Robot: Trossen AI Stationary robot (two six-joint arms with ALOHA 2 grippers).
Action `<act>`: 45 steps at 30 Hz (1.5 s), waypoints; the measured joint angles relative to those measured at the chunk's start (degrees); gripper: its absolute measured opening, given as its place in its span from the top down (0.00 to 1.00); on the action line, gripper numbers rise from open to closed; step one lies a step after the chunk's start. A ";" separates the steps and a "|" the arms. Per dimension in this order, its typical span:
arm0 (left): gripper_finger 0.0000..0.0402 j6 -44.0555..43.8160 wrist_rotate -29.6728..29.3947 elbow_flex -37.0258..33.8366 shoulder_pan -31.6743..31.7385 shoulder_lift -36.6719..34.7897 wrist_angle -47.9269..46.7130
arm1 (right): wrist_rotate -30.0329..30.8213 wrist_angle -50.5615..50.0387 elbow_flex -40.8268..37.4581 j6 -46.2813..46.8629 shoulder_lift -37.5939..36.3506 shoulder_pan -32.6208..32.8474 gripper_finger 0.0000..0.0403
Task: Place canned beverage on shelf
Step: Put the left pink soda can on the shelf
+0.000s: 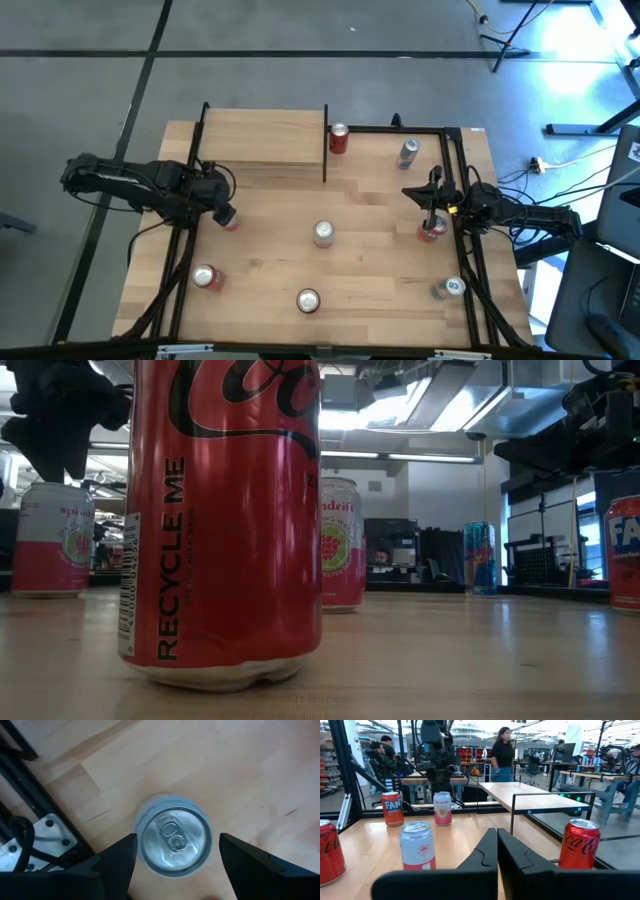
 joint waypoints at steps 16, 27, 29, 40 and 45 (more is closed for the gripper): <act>0.34 0.51 -1.34 -0.02 -1.36 3.16 -0.27 | 0.00 -0.09 0.00 0.00 0.00 0.00 1.00; 0.34 4.56 -0.58 0.15 -1.78 7.63 0.20 | 0.00 -0.20 0.00 0.00 0.00 0.00 1.00; 0.34 4.59 -0.50 0.17 -1.78 8.26 0.23 | 0.00 -0.22 0.00 0.00 0.00 0.00 1.00; 0.34 4.63 -2.86 0.04 -1.74 8.63 2.55 | 0.00 -0.22 0.00 0.00 0.00 0.00 1.00; 0.34 6.88 -1.60 0.02 -1.71 8.61 3.04 | 0.00 -0.15 0.00 0.00 0.00 0.02 1.00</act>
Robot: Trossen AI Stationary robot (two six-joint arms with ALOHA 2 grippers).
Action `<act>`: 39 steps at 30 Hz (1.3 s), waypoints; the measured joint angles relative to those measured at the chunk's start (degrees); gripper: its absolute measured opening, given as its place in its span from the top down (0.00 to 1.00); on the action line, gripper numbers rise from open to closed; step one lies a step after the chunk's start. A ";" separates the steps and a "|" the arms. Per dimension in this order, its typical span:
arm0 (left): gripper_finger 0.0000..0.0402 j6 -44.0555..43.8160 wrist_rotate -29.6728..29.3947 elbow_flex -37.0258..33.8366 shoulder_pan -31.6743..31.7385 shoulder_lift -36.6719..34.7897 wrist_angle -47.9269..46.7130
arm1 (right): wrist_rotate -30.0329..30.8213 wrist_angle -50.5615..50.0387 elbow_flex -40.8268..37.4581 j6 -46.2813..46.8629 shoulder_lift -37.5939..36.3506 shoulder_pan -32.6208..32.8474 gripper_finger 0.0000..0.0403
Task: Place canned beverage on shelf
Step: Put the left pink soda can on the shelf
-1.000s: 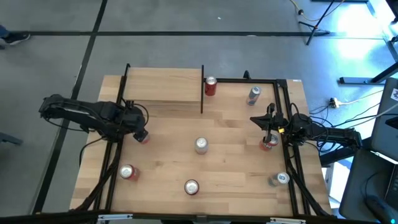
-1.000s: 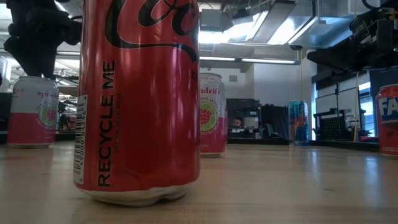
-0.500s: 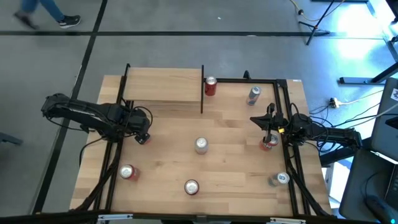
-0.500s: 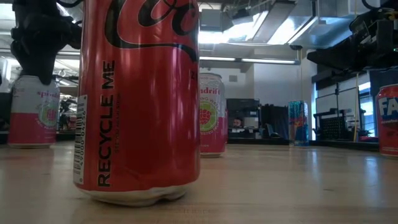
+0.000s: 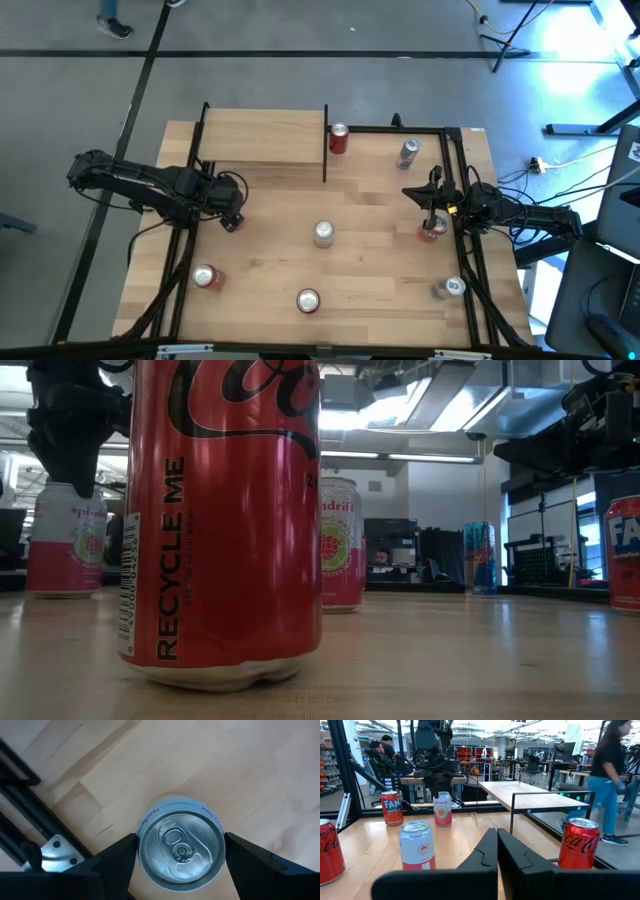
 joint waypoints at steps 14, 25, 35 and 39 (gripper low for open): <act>0.33 1.70 0.36 -0.04 0.24 0.00 1.18 | 0.00 0.13 0.00 0.00 0.00 -0.02 1.00; 0.08 -0.37 -0.50 -0.13 0.79 0.11 -0.12 | 0.00 0.06 0.00 0.00 0.00 -0.02 1.00; 0.05 -2.52 -2.81 -0.13 -1.10 0.11 2.23 | 0.00 -0.06 0.00 0.00 -0.02 -0.02 1.00; 0.06 -4.28 -0.79 -1.57 -1.15 0.37 2.26 | 0.00 -0.33 0.00 0.00 0.00 -0.02 1.00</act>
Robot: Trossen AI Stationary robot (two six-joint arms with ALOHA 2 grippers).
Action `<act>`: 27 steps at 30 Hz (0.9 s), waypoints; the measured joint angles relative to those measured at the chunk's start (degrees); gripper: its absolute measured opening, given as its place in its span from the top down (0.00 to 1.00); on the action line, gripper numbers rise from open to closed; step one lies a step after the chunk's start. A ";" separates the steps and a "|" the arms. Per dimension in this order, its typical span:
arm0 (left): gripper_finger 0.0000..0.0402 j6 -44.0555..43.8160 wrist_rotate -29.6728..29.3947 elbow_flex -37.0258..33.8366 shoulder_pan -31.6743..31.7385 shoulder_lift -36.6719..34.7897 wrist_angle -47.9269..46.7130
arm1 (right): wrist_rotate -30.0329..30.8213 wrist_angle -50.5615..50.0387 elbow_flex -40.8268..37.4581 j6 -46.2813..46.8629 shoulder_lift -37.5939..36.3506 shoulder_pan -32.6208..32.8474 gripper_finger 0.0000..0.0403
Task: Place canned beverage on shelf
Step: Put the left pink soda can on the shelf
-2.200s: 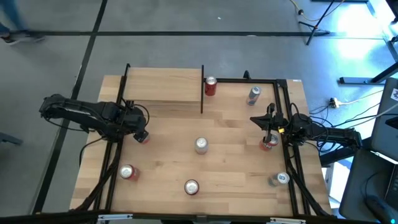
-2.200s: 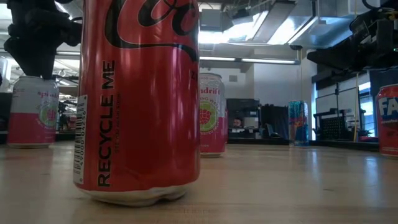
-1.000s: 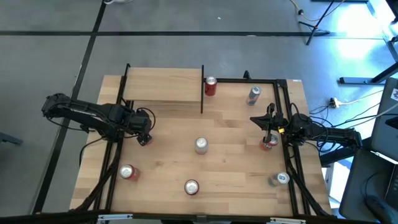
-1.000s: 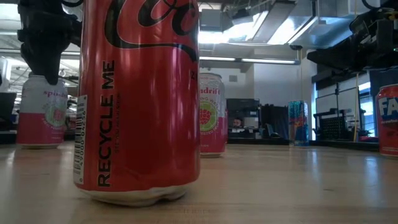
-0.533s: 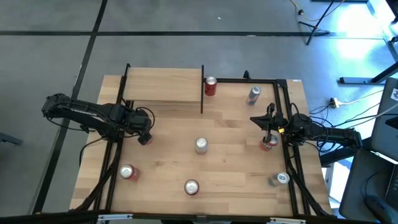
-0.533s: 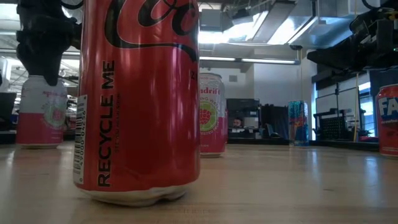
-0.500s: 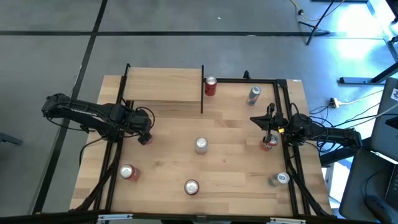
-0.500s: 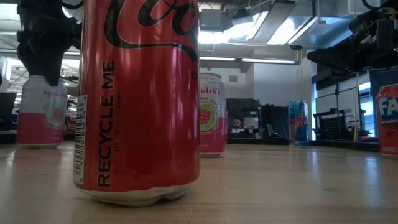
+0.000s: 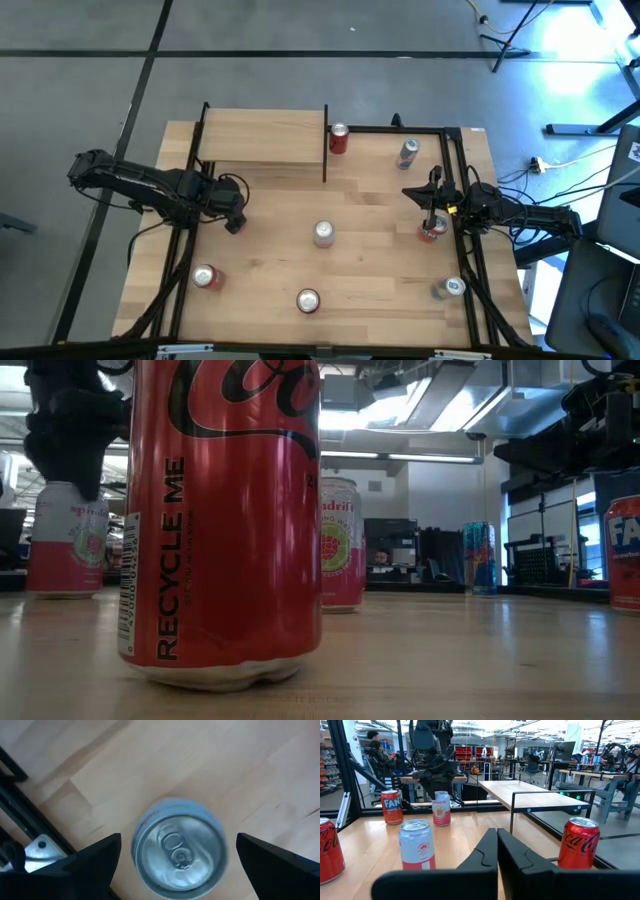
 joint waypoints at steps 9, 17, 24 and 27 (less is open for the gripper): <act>0.07 -0.64 1.14 -5.01 0.00 -0.04 3.03 | 0.00 0.26 0.00 0.00 0.00 0.00 1.00; 0.27 0.91 0.77 -5.01 0.00 -0.07 4.97 | 0.01 0.48 0.00 0.00 -0.01 0.00 1.00; 0.41 5.21 -0.87 0.13 0.04 0.00 5.64 | 0.02 3.79 0.00 -0.06 1.00 0.00 1.00; 0.41 7.47 -3.72 4.31 0.04 0.05 5.69 | 0.02 5.31 0.04 -0.02 4.54 0.00 1.00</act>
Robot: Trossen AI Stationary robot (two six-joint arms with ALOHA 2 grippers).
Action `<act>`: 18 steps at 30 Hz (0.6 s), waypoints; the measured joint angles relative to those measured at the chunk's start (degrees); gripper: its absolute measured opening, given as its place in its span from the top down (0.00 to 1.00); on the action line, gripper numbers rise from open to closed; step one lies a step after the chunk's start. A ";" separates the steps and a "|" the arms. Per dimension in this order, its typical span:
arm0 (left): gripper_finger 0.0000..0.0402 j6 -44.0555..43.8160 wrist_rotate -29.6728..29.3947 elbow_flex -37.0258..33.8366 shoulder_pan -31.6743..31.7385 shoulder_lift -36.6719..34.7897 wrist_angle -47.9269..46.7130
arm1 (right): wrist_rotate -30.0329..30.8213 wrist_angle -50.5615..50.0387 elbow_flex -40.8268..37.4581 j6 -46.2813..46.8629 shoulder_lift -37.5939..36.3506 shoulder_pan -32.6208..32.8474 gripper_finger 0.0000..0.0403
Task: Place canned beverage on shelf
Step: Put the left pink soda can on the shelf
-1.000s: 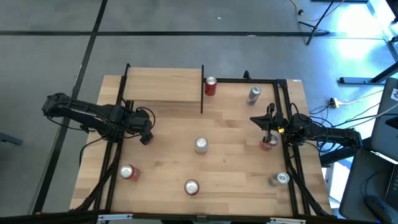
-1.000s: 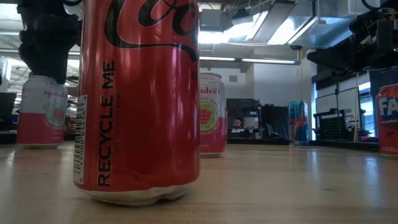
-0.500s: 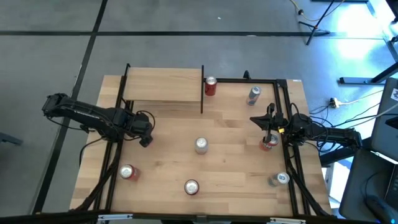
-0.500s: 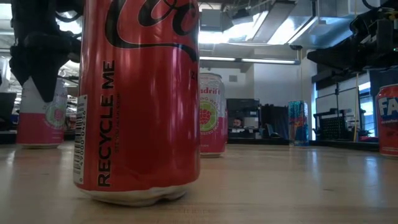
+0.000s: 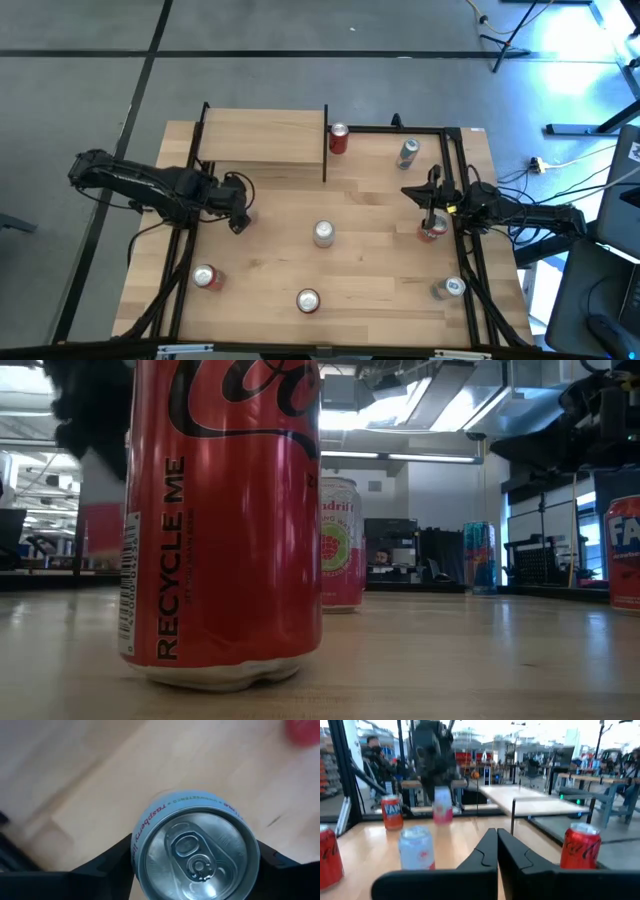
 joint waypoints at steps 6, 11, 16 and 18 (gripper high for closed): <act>0.40 7.24 -2.50 7.38 0.02 2.81 1.72 | -0.02 7.46 0.00 0.02 9.21 0.00 1.00; 0.40 14.60 -2.51 12.68 0.02 8.35 4.74 | -0.02 14.22 1.60 0.24 18.63 0.00 1.00; 0.39 22.03 -1.75 17.66 0.02 15.05 9.56 | -1.82 18.13 5.51 0.48 30.01 0.00 1.00; 0.39 24.71 -1.67 19.77 0.00 17.70 11.19 | -3.04 20.31 7.30 0.46 34.57 0.00 1.00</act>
